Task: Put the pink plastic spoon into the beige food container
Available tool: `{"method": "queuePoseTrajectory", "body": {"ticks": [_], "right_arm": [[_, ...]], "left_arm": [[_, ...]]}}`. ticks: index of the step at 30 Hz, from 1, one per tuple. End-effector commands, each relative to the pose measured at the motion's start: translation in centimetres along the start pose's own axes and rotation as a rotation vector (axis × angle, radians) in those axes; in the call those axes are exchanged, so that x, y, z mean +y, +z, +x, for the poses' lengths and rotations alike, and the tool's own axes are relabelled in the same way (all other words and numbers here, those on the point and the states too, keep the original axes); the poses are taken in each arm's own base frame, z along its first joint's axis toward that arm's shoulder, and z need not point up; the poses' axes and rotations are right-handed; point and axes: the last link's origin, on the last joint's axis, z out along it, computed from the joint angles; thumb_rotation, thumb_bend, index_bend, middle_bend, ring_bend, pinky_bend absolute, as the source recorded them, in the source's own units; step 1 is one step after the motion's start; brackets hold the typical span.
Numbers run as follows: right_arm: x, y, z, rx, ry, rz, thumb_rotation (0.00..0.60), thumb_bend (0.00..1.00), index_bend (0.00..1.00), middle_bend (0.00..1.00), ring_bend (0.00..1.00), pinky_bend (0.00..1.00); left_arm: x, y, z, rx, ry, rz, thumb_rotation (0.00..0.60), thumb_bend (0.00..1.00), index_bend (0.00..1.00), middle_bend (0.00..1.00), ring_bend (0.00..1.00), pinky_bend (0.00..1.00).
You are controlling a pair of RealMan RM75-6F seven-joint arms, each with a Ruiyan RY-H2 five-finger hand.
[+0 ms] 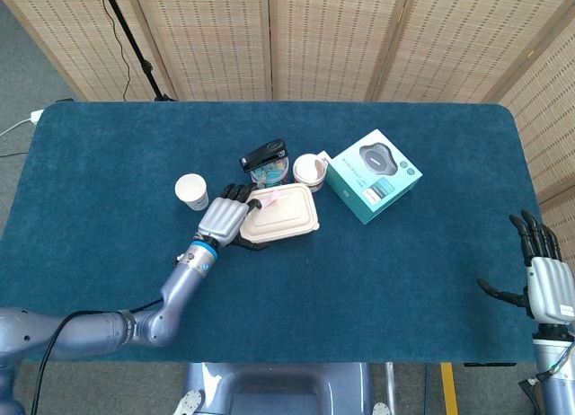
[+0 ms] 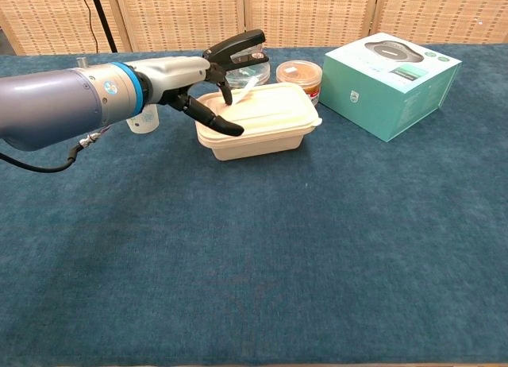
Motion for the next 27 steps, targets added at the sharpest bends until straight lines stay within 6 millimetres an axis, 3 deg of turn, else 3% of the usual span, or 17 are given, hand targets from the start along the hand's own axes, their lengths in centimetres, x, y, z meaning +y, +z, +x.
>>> {"method": "queuePoseTrajectory", "body": {"ticks": [1, 15, 27], "right_arm": [[0.0, 0.0, 0.0, 0.000, 0.002, -0.001, 0.600, 0.00, 0.02, 0.00, 0.00, 0.00], [0.0, 0.0, 0.1, 0.000, 0.006, -0.001, 0.600, 0.00, 0.02, 0.00, 0.00, 0.00], [0.0, 0.0, 0.2, 0.000, 0.011, -0.003, 0.600, 0.00, 0.02, 0.00, 0.00, 0.00]], "left_arm": [[-0.2, -0.1, 0.1, 0.004, 0.008, 0.003, 0.245, 0.00, 0.29, 0.00, 0.00, 0.00], [-1.3, 0.0, 0.2, 0.007, 0.027, 0.029, 0.247, 0.00, 0.29, 0.00, 0.00, 0.00], [0.1, -0.6, -0.1, -0.003, 0.025, -0.023, 0.245, 0.00, 0.29, 0.00, 0.00, 0.00]]}}
